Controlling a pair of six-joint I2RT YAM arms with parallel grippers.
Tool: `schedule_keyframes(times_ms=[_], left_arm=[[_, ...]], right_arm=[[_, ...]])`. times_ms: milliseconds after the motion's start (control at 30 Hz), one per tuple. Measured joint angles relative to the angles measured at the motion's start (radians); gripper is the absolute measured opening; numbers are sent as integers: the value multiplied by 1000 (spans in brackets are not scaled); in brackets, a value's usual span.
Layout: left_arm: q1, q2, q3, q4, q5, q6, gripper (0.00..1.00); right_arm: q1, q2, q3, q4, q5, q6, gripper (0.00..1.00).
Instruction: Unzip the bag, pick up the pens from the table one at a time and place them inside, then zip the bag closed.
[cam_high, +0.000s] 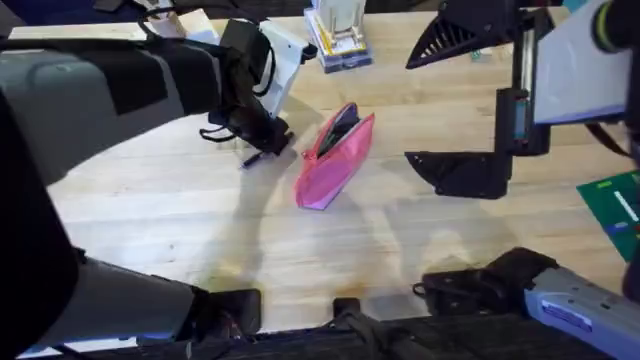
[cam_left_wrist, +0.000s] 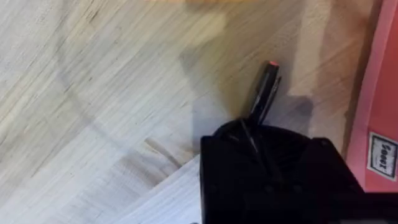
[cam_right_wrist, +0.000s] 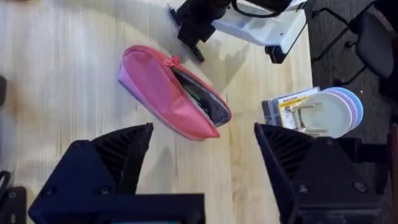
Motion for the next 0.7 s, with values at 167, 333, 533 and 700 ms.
schedule_keyframes(times_ms=[167,333,533,700], left_arm=[[0,0,2,-2,0,0,40],[0,-28,3,-32,-18,0,42],[0,-203,3,-26,-29,0,43],[0,-429,6,40,-9,-29,43]], right_arm=[[0,0,0,0,0,0,998],[0,0,0,0,0,0,998],[0,0,0,0,0,0,998],[0,0,0,0,0,0,998]])
